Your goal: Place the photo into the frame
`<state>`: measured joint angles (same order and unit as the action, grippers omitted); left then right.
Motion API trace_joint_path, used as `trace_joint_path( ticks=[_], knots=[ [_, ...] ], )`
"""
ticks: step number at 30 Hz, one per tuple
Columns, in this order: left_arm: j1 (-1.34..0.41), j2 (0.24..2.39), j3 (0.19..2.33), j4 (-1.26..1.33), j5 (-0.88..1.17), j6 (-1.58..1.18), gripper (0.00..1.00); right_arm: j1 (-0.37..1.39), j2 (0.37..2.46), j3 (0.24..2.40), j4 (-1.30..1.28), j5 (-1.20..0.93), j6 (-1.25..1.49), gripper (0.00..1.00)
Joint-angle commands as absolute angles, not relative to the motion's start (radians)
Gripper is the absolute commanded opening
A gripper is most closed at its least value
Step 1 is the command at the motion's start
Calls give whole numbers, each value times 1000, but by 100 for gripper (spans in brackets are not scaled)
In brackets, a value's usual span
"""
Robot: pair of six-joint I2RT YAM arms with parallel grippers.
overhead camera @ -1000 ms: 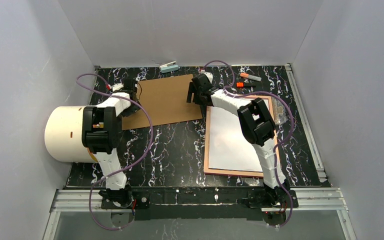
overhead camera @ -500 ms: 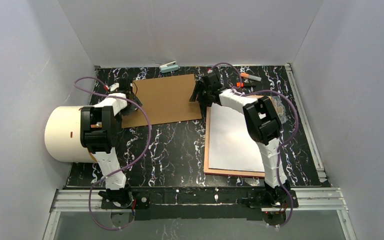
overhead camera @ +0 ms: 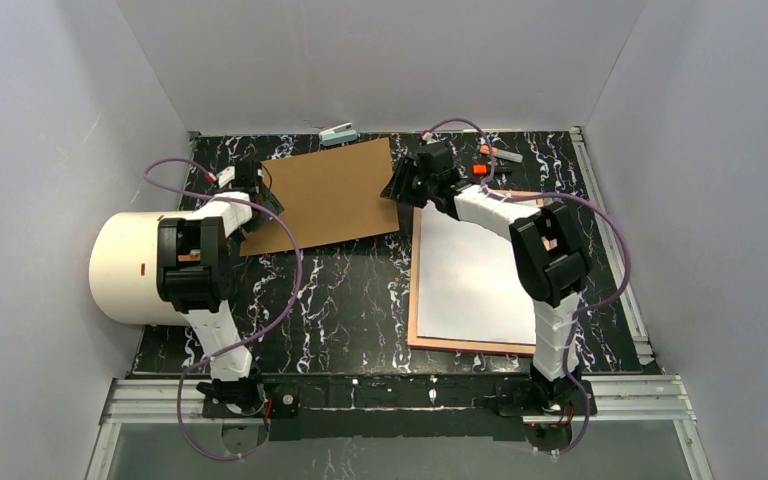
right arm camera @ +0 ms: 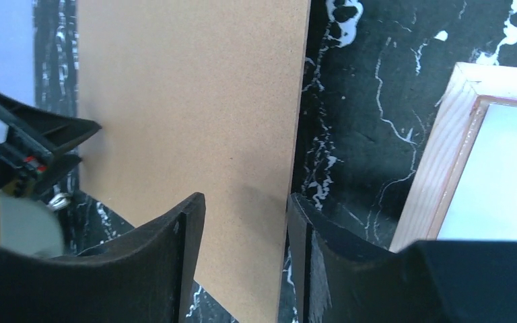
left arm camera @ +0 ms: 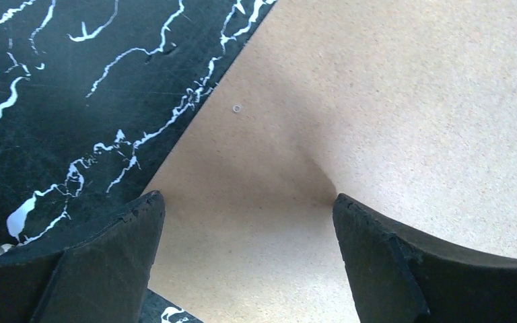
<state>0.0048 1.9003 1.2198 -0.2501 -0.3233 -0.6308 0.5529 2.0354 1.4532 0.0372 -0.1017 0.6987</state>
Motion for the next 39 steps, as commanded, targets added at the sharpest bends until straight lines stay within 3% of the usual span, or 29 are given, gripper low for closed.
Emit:
trace_joint_path(
  ticks=[1,10,13,23,32,39],
  knots=[
    [-29,1931,1139,-351,-119,-633,91,611,1915,1433,189,-250,732,55],
    [-77,1851,1014,-309,15,-607,88,559,1780,1175,160,-181,771,47],
    [-94,1827,968,-292,56,-609,87,524,1726,1093,219,-243,792,40],
    [-118,1772,873,-262,105,-611,87,476,1701,953,426,-503,930,35],
    [-149,1757,805,-233,135,-618,85,467,1644,884,297,-329,910,27],
    [-187,1744,745,-193,160,-639,83,464,1626,876,203,-200,885,27]
  ],
)
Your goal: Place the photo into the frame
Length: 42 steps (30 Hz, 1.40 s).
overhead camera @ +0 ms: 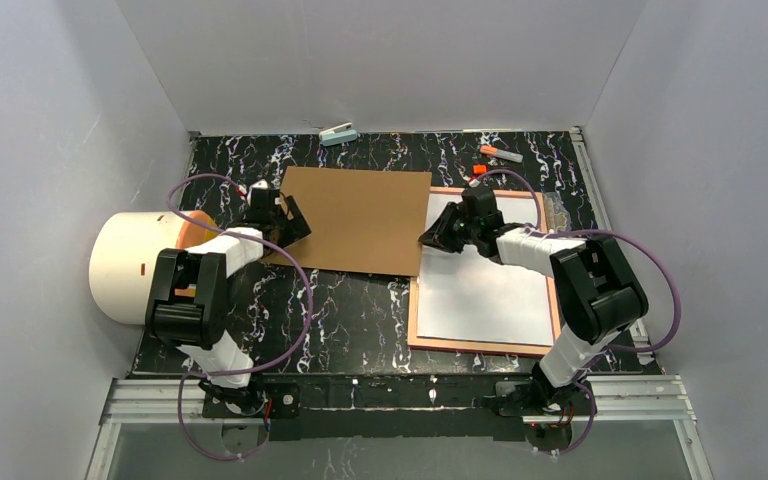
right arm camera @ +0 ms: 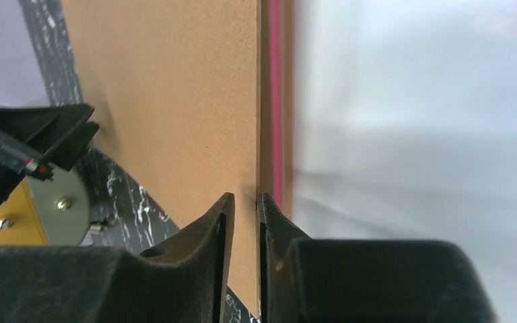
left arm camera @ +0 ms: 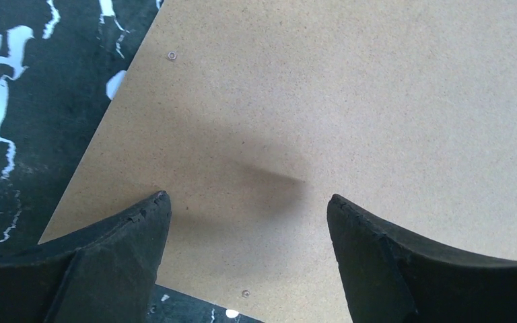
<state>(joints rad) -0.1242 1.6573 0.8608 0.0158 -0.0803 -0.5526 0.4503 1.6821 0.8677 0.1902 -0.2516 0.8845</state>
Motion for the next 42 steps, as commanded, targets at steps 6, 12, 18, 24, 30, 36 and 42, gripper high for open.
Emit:
trace_joint_path(
  ticks=[6,12,18,24,30,36,42],
  knots=[
    [-187,1739,732,-197,133,-638,82,444,1669,921,146,-81,832,44],
    [-187,1745,743,-215,106,-635,82,421,1732,1002,131,-43,805,51],
    [-187,1744,755,-229,86,-635,82,413,1800,1067,106,-5,792,62],
    [-186,1751,759,-233,91,-633,82,404,1874,1124,100,-165,803,58],
    [-186,1753,764,-223,132,-638,82,392,1897,1109,172,-300,849,57],
    [-187,1769,771,-222,144,-635,82,370,1838,1021,365,-514,938,45],
    [-187,1761,773,-222,150,-638,82,369,1754,942,565,-647,953,40]
  ],
)
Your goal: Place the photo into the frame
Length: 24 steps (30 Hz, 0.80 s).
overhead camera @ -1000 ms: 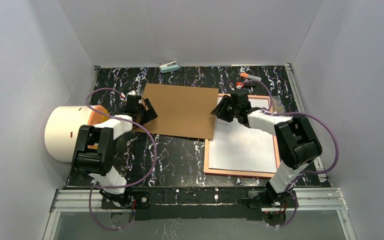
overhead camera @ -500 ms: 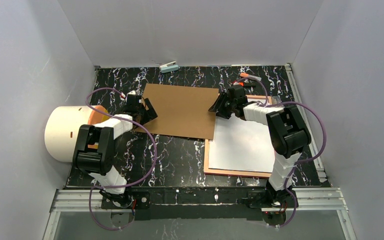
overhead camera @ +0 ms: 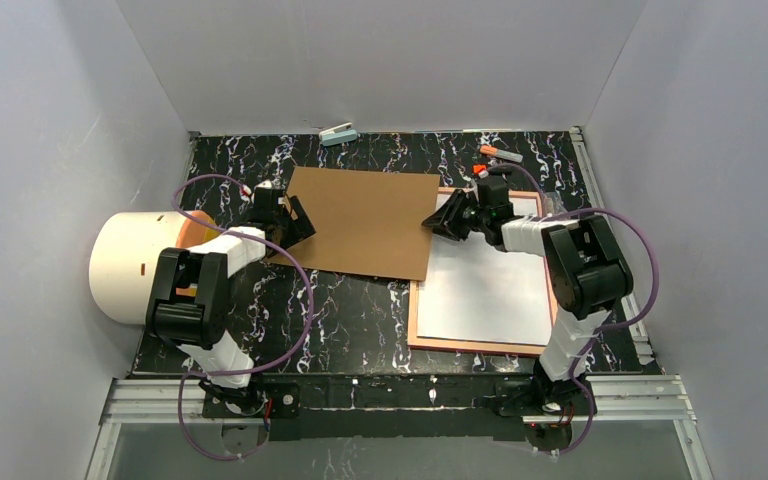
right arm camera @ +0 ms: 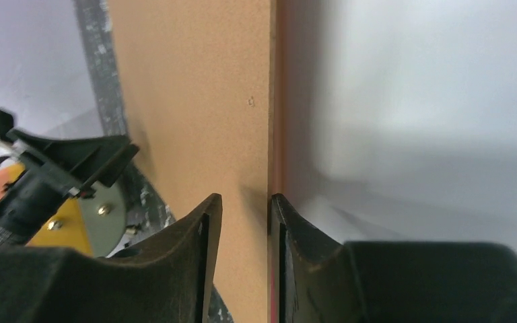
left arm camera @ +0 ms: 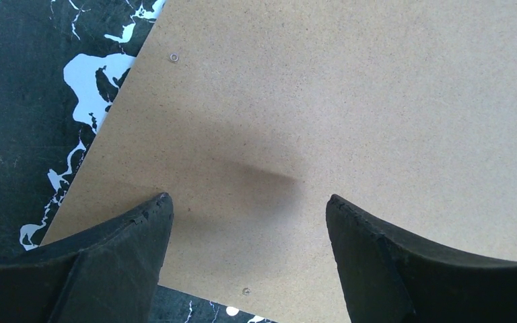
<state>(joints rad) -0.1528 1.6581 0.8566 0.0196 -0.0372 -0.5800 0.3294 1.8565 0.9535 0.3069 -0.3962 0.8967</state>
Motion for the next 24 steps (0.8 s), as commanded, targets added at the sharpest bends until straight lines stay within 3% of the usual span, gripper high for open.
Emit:
trace_joint_path(
  ticks=[1,7,11,15,20,24],
  knots=[
    [-187,1757,773,-222,150,-639,82,370,1757,931,607,-683,956,41],
    [-186,1741,767,-223,152,-639,82,388,1811,828,1081,-874,1153,47],
    [-187,1733,760,-222,151,-644,81,415,1797,847,981,-866,1082,47],
    [-186,1716,758,-229,148,-645,81,420,1756,863,847,-811,1001,35],
    [-186,1671,770,-250,143,-653,81,426,1678,910,602,-682,855,10],
    [-186,1608,811,-297,129,-655,81,435,1615,937,479,-609,754,1]
  ],
)
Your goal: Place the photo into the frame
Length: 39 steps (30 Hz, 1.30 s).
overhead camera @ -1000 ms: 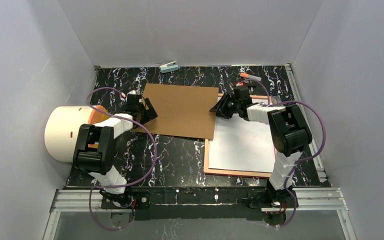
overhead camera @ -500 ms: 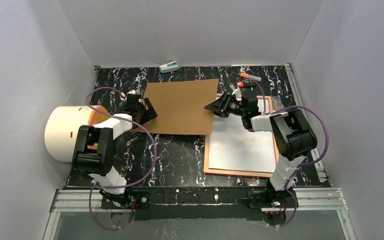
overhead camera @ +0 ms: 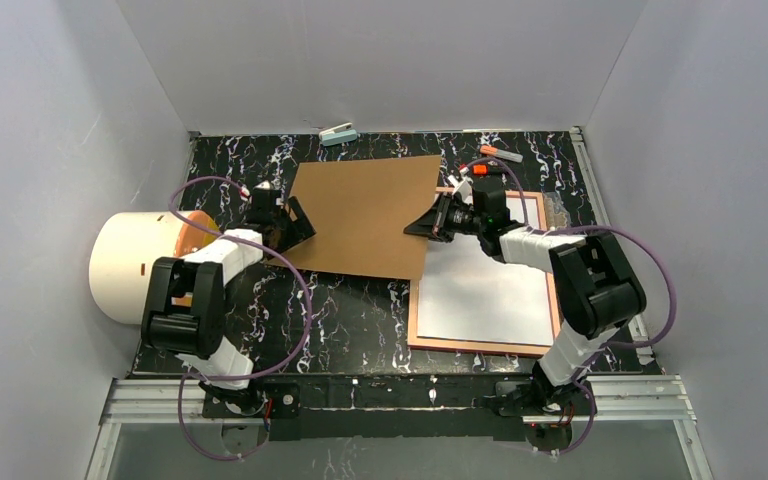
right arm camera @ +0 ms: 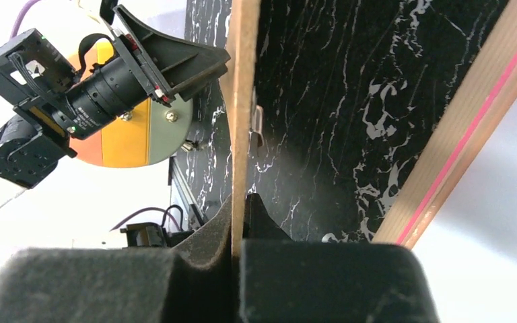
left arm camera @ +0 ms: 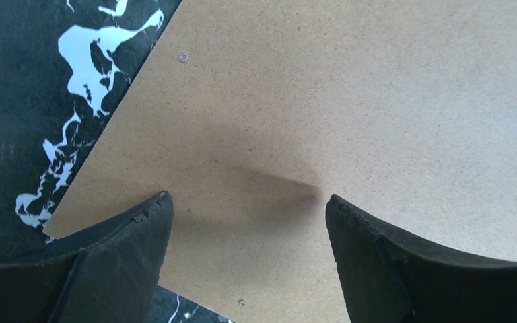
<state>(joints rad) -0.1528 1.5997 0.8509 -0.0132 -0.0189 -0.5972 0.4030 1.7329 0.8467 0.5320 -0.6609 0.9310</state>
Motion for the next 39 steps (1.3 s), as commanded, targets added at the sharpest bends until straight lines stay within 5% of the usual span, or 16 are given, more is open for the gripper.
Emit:
trace_joint_path(
  ticks=[1,17,39],
  knots=[
    [-187,1585,830,-318,124,-655,81,440,1599,944,457,-594,728,1],
    [-186,1256,1294,-613,57,-734,98,572,1288,991,413,-362,335,1],
    [-185,1029,1360,-584,-216,-1095,99,1075,1136,795,565,287,-320,1]
  ],
)
